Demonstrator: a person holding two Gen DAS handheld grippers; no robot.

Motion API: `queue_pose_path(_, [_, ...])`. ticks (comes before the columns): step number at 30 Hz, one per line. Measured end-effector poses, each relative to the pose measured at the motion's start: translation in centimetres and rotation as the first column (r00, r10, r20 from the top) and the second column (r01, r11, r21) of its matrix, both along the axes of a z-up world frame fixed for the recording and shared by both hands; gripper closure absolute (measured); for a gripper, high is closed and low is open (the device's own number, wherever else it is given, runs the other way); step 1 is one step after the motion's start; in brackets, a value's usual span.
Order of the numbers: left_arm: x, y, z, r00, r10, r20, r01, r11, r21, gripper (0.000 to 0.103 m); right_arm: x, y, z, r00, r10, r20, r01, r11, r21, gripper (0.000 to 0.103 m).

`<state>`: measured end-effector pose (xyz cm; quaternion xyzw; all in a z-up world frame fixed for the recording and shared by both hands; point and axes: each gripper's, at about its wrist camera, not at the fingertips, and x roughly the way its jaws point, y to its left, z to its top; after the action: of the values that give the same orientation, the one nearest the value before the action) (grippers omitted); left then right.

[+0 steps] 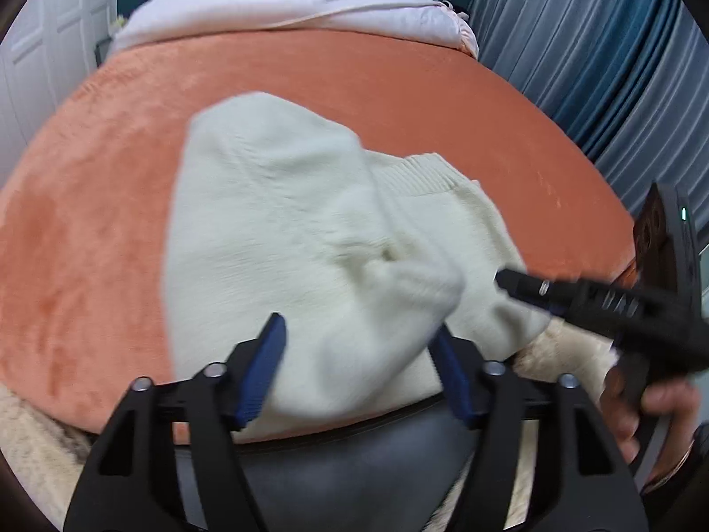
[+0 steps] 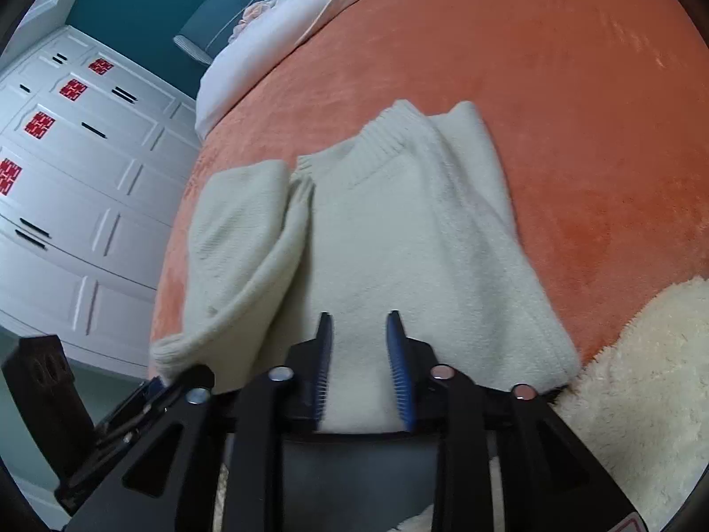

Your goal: Fold small clothes

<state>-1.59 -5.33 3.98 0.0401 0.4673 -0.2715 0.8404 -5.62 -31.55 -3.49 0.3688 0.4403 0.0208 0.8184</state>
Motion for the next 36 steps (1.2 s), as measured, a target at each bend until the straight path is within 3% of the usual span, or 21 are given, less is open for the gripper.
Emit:
queue_pose_path(3, [-0.9, 2.8, -0.6, 1.000, 0.029, -0.005, -0.028, 0.998, 0.051, 0.020, 1.4, 1.4, 0.9, 0.999, 0.033, 0.031, -0.035, 0.998, 0.052, 0.037])
queue_pose_path(6, [-0.5, 4.0, -2.0, 0.995, 0.084, -0.049, -0.078, 0.991, 0.112, 0.017, 3.8, 3.0, 0.7, 0.996, 0.081, 0.032, -0.085, 0.986, 0.144, 0.034])
queue_pose_path(9, [0.2, 5.4, -2.7, 0.988, 0.117, -0.099, -0.106, 0.989, 0.108, 0.017, 5.9, 4.9, 0.3, 0.991, 0.134, -0.018, -0.128, 0.972, 0.198, 0.034])
queue_pose_path(12, [0.5, 6.0, -4.4, 0.977, 0.143, -0.155, -0.119, 0.981, 0.153, 0.018, 8.0, 7.4, 0.1, 0.979, 0.194, -0.060, -0.186, 0.976, 0.115, 0.034])
queue_pose_path(14, [0.3, 6.2, -4.9, 0.973, 0.128, -0.194, -0.103, 0.986, 0.133, 0.018, 9.5, 9.0, 0.0, 0.971, 0.222, -0.093, -0.219, 0.975, 0.045, 0.034])
queue_pose_path(17, [-0.5, 5.7, -4.1, 0.985, 0.081, -0.154, -0.062, 0.991, 0.122, 0.018, 10.6, 11.2, 1.4, 0.964, 0.256, -0.073, -0.258, 0.966, -0.023, 0.040])
queue_pose_path(19, [-0.7, 5.5, -3.9, 0.989, 0.072, -0.130, -0.056, 0.991, 0.125, 0.018, 10.8, 12.3, 3.0, 0.958, 0.283, -0.044, -0.286, 0.954, -0.090, 0.067])
queue_pose_path(20, [-0.6, 5.6, -4.0, 0.989, 0.078, -0.129, -0.062, 0.991, 0.123, 0.021, 11.1, 12.9, 3.9, 0.952, 0.304, -0.027, -0.305, 0.946, -0.109, 0.075])
queue_pose_path(21, [-0.5, 5.8, -4.1, 0.987, 0.090, -0.136, -0.075, 0.991, 0.112, 0.038, 11.2, 13.2, 4.8, 0.949, 0.316, 0.000, -0.314, 0.943, -0.111, 0.080])
queue_pose_path(24, [0.3, 6.9, -3.9, 0.979, 0.128, -0.159, -0.119, 0.991, 0.066, 0.073, 11.4, 14.4, 8.9, 0.924, 0.363, 0.120, -0.350, 0.930, -0.114, 0.083])
queue_pose_path(27, [0.5, 7.9, -2.4, 0.978, 0.125, -0.169, -0.134, 0.990, -0.046, 0.080, 9.5, 11.9, 13.2, 0.920, 0.293, 0.260, -0.281, 0.956, -0.081, 0.084])
queue_pose_path(29, [0.3, 7.3, -1.6, 0.984, 0.088, -0.152, -0.100, 0.993, -0.070, 0.080, 7.0, 8.9, 14.2, 0.923, 0.221, 0.316, -0.211, 0.975, -0.064, 0.084])
queue_pose_path(31, [0.3, 6.1, -1.9, 0.986, 0.059, -0.153, -0.067, 0.996, -0.050, 0.080, 4.7, 5.3, 12.9, 0.947, 0.142, 0.289, -0.117, 0.988, -0.103, 0.084])
queue_pose_path(32, [0.4, 5.4, -2.7, 0.984, 0.051, -0.172, -0.057, 0.998, -0.031, 0.080, 4.0, 3.7, 11.1, 0.967, 0.109, 0.232, -0.076, 0.986, -0.149, 0.084])
queue_pose_path(34, [0.5, 4.5, -3.8, 0.976, 0.043, -0.215, -0.047, 0.999, -0.014, 0.080, 3.4, 0.5, 5.0, 0.998, 0.036, 0.047, -0.028, 0.988, -0.152, 0.084])
queue_pose_path(36, [0.4, 3.7, -4.0, 0.975, 0.022, -0.223, -0.025, 1.000, -0.008, 0.079, 2.1, -1.5, -0.4, 0.995, -0.026, -0.097, 0.018, 0.996, -0.090, 0.083])
